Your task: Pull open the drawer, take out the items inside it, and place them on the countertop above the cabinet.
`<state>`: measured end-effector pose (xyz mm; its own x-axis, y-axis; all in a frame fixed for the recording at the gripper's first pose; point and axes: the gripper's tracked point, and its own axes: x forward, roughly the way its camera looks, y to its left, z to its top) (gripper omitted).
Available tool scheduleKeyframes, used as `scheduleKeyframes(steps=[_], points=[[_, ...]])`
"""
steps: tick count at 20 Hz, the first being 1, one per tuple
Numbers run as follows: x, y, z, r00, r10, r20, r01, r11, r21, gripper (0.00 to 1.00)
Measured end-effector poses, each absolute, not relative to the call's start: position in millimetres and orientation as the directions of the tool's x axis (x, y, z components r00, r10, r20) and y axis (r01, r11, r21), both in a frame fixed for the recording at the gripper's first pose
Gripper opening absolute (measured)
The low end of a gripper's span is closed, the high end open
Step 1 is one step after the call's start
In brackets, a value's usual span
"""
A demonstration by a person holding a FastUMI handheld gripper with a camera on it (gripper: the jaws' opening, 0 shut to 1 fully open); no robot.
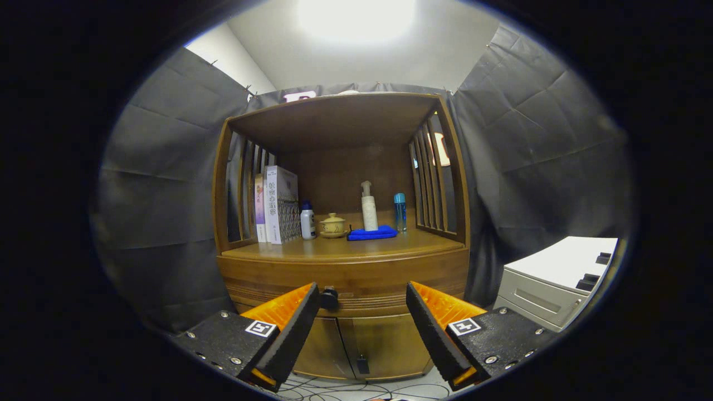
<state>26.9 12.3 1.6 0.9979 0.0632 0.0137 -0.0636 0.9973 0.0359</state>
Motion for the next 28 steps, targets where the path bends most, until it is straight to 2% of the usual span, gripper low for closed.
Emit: scheduleKeyframes(steps=[10, 15, 21, 24, 28], points=[[93, 55, -16, 0.985, 0.167, -0.047, -0.164, 0.985, 0.051, 0.96], [132, 65, -49, 0.98, 0.163, -0.113, -0.158, 0.986, 0.045, 0.97], [142, 74, -72, 0.971, 0.173, -0.166, -0.165, 0.985, 0.057, 0.95], [144, 81, -81, 0.969, 0.174, -0.178, -0.168, 0.985, 0.049, 0.89], [154, 81, -92, 0.967, 0.157, -0.203, -0.148, 0.987, 0.056, 0.74]])
